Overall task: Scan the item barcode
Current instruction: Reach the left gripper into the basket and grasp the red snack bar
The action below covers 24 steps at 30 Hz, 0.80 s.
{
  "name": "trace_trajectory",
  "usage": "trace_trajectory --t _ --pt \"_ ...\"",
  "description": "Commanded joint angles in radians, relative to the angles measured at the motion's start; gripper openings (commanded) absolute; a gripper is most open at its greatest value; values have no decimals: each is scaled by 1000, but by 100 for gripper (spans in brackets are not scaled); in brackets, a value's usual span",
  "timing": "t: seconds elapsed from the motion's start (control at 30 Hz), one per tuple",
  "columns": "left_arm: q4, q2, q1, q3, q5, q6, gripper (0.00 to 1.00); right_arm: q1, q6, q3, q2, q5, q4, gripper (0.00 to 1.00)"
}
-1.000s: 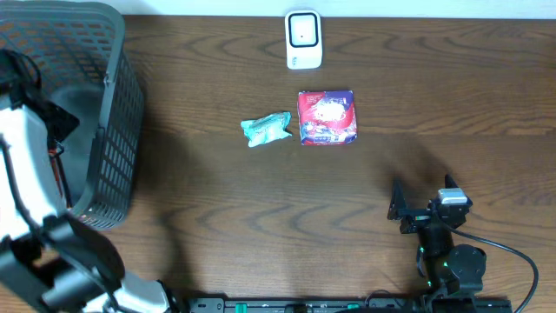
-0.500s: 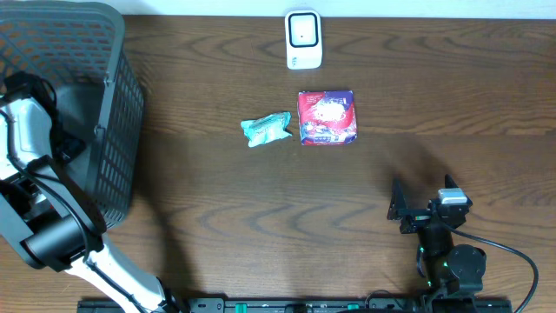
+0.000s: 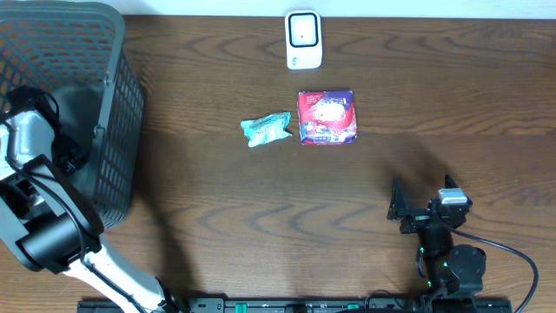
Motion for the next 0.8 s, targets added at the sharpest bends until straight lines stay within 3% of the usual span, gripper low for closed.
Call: trace_trajectory --t 0.0,0.1,0.13,0.17,0.23,0.27,0.53,0.77 --pt "3 8 31 -29 25 16 64 3 -14 -2 -1 9 -3 99" --pt "11 8 44 -61 68 16 63 3 -15 -2 -1 9 -3 99" --pt "13 8 45 -66 74 16 56 3 -14 -2 -1 9 -3 99" --pt "13 8 45 -66 78 16 38 3 -14 -2 -1 9 -3 99" --pt "16 6 44 -66 106 16 13 3 -14 -2 -1 9 -3 99" --pt "16 6 44 -63 130 16 8 3 -14 -2 -1 9 -3 99" --pt "-9 -115 44 6 391 16 7 3 -14 -2 -1 9 -3 99" --pt "150 -509 40 19 682 -50 7 3 -14 -2 -1 9 -3 99"
